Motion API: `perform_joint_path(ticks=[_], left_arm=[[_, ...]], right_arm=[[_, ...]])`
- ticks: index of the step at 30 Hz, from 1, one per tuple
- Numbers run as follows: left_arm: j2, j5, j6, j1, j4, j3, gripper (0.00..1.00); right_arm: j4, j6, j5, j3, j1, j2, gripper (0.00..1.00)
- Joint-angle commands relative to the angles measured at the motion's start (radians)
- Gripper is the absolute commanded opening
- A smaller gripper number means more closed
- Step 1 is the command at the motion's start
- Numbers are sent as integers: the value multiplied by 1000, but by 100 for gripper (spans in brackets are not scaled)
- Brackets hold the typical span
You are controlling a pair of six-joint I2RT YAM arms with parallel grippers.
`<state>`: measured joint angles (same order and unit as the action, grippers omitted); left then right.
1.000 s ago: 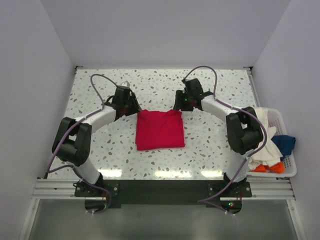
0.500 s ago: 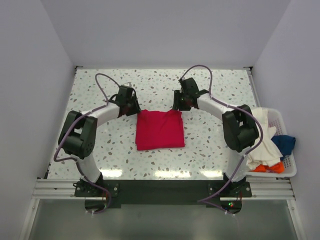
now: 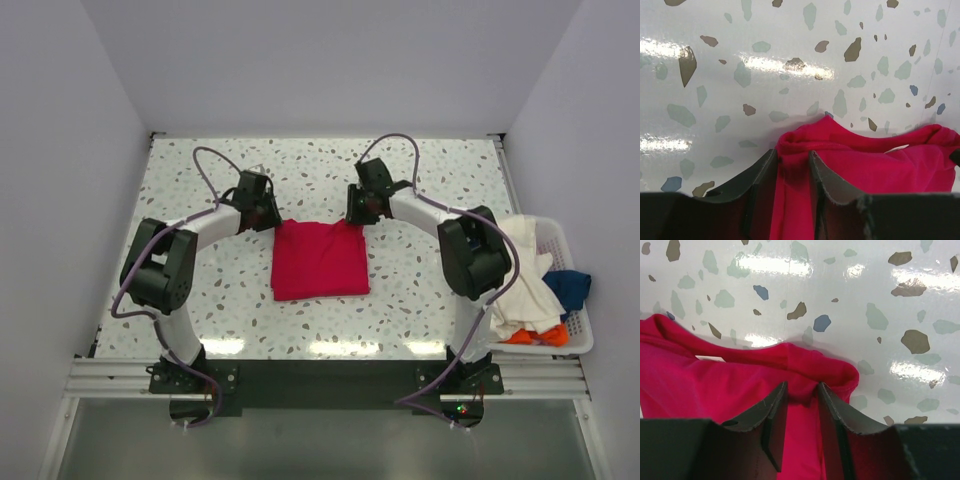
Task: Fold and stack the t-shirts
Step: Fold the tshirt
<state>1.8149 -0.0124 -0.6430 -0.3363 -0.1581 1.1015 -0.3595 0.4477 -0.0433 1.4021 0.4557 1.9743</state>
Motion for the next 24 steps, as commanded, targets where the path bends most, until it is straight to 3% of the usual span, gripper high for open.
perform_joint_path(ticks=[1,6,12,15,24], left_arm=[[3,8,2,3,29,37,35],[-2,6,3,3,32,37,27],[-29,37,3,3,32,37,7],[-46,45,5,3,31,40,0],[-72,51,8,5,23,66,0]], right_arm=[[-12,16,10,38,11,12,34],[-12,26,19,32,11,1,22],[-47,34,40,26,11,-74,1],[-58,37,71,15,11,-127,0],[-108,42,143,-17,9,-216,0]])
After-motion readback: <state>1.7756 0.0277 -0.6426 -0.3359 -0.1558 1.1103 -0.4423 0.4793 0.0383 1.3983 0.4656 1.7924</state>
